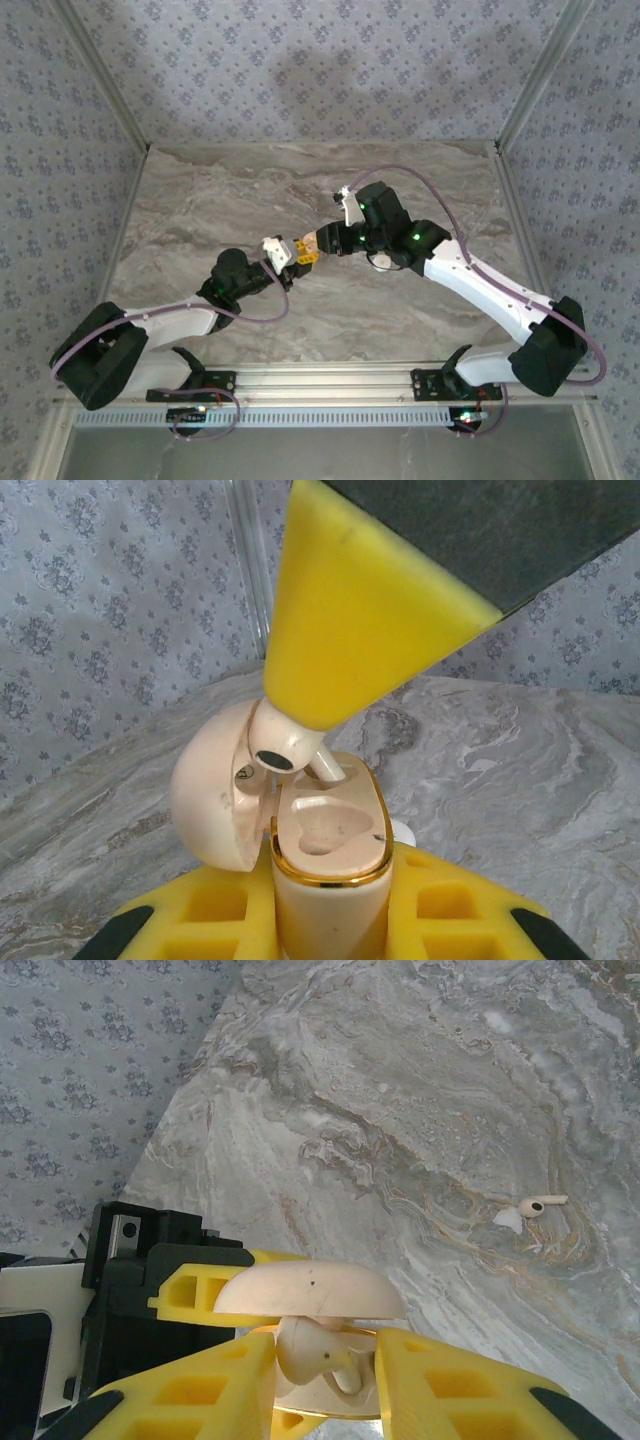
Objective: Insert the wireless bluetooth earbuds into the charging case
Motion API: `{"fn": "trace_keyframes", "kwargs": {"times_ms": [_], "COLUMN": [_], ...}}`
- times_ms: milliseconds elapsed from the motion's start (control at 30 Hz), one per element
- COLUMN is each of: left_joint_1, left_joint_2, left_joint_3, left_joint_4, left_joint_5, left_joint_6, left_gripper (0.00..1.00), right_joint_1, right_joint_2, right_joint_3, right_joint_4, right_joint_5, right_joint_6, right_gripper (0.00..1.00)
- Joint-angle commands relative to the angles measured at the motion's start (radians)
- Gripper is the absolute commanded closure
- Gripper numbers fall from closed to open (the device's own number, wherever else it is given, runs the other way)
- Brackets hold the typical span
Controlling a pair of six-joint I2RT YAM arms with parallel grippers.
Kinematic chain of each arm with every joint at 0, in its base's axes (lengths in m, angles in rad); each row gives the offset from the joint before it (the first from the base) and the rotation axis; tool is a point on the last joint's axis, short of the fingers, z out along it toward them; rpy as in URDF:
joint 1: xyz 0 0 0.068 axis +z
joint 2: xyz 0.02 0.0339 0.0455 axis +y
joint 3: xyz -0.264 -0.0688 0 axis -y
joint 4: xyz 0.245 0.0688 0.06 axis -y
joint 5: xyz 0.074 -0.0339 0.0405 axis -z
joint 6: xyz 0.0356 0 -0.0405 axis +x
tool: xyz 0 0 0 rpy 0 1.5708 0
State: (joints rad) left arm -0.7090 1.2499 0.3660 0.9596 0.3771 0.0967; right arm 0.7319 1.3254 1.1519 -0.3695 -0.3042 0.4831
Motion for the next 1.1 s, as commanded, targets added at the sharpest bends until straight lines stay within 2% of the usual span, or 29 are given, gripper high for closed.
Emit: {"fn": "trace_keyframes", "kwargs": {"times_ms": [0, 533, 900, 1067], "left_joint_1": [-0.001, -0.002, -0.003, -0.001], "left_joint_2": [-0.02, -0.018, -0.021, -0.027], "left_joint_3": [0.033, 0.032, 0.039, 0.041], "left_joint_4": [0.014, 0.039, 0.052, 0.05], "left_joint_5": [0.011, 0.006, 0.023, 0.025], "left_joint_6": [0.012, -0.009, -0.02, -0.02], "left_gripper": [0.82, 0.82, 0.82, 0.82], "right_joint_1": [0.006, -0.01, -0.005, 0.0], "right_joint_2": [0.008, -0.073, -0.043, -0.055], "right_joint_3": [0.024, -0.066, -0.054, -0.043], "right_joint_4": [0.011, 0.001, 0.014, -0.043], "right_joint_5": [-0.021, -0.035, -0.079, -0.017], "right_joint_6": [0.002, -0.049, -0.085, -0.111], "right_gripper": [0.67, 0.8, 0.8, 0.8]}}
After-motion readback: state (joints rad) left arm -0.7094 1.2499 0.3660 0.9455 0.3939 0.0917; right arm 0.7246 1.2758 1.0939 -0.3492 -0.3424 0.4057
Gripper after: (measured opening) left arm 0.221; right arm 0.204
